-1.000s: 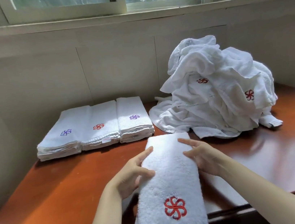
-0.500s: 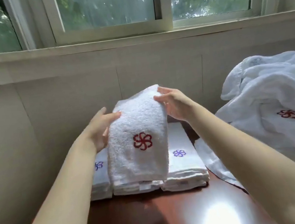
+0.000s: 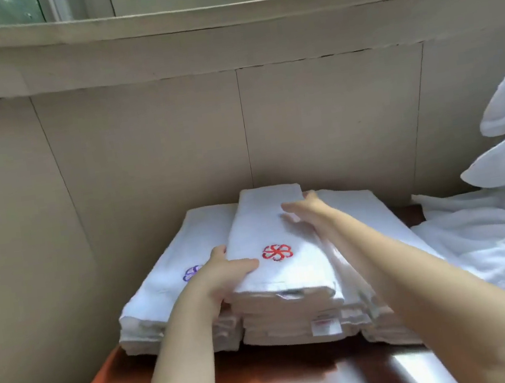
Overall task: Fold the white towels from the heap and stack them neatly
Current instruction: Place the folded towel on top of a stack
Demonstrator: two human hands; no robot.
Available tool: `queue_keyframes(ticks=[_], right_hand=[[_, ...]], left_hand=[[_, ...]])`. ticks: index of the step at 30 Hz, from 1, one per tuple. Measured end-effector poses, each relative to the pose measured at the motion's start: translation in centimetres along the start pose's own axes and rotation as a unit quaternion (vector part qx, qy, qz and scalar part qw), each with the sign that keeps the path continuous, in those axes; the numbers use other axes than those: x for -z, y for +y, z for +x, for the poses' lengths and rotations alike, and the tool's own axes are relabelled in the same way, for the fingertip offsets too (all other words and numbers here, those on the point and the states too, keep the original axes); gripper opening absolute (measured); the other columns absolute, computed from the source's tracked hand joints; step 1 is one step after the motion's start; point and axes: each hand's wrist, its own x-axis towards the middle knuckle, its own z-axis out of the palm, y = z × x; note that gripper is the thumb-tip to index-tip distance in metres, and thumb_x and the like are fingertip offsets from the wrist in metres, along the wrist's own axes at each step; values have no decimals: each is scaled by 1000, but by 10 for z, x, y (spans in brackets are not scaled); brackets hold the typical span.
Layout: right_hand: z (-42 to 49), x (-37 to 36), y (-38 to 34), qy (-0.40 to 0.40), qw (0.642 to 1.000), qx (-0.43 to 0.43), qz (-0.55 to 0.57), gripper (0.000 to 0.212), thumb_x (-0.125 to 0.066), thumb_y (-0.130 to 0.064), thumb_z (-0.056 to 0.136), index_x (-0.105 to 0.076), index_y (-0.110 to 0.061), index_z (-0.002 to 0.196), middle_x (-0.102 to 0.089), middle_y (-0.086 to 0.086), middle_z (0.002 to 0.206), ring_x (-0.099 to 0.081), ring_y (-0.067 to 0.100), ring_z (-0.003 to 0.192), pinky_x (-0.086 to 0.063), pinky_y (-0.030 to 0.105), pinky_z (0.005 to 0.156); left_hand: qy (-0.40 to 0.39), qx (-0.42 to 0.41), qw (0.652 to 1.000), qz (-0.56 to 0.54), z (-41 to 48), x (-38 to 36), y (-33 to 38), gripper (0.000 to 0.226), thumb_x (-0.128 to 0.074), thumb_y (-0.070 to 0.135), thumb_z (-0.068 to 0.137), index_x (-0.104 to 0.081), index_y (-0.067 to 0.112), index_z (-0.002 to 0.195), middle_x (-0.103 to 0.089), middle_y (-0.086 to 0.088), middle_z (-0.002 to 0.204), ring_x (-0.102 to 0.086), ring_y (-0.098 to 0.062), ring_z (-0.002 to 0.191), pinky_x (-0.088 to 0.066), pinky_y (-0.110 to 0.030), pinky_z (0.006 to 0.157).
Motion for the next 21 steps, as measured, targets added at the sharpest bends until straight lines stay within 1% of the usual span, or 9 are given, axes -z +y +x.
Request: queue_keyframes(ticks=[1,4,6,7,10,14,17,19,21], right_hand=[[3,0,-4,-6,1000,-5,-1,57,-60,-13,86,-32,-11,136,-56,8,89,-56,18,66,-46,19,51],[13,2,-10,40,999,24,25,56,-54,5,85,-44,-9,139,-58,8,89,-53,17,66,-42,21,59],[17,5,-8,71,996,54,17,53,-51,7,85,-51,-11,135,-63,7,92,-57,17,72,-42,21,67],[17,5,-5,70,996,62,-15,52,-50,6,85,-51,-11,135,-64,10,107,-61,21,85,-42,22,74],[17,7,6,54,990,62,-112,51,-51,1,88,-46,-8,138,-51,13,137,-54,28,119,-40,25,93],[11,5,10,42,978,79,-189,46,-47,-7,93,-44,-8,138,-50,14,137,-51,29,121,-39,25,93],[0,1,7,73,924,115,-357,37,-42,-11,91,-53,-8,126,-40,17,142,-41,32,127,-38,29,98],[-19,-3,2,81,872,178,-449,34,-43,-16,90,-59,-13,119,-34,12,145,-33,30,131,-32,32,104],[-42,-6,0,0,845,246,-475,31,-40,-24,94,-62,-15,114,-44,11,136,-39,29,126,-33,35,104]], left_hand=[[-8,-5,1000,-13,-2,1,1,68,-61,20,92,-23,20,148,-56,-3,120,-61,-24,101,-53,-27,73],[-43,-24,997,-59,-5,2,0,68,-58,17,95,-18,25,150,-53,10,95,-58,-9,79,-51,-15,53],[-75,-31,993,-86,-6,-3,-2,71,-57,13,96,-16,30,151,-59,8,100,-64,-11,82,-56,-21,64],[-88,-29,991,-96,-6,-6,-3,73,-57,10,95,-15,30,151,-62,7,104,-67,-14,85,-57,-25,68],[-81,-37,996,-18,-4,-11,-4,75,-55,14,96,-8,30,153,-47,-3,141,-56,-21,114,-52,-30,87],[-61,-57,987,141,-5,-10,3,66,-51,26,98,-15,33,152,-44,-4,137,-53,-14,94,-47,-18,64],[-43,-56,963,259,-6,-7,7,62,-52,36,95,-25,29,150,-38,-1,147,-56,-16,105,-50,-20,73],[36,-61,938,339,-5,-8,10,60,-55,41,90,-36,25,144,-33,-4,147,-56,-23,113,-50,-29,88],[116,-105,919,363,-2,-12,10,56,-56,43,89,-42,22,140,-29,-5,143,-54,-27,116,-46,-37,97]])
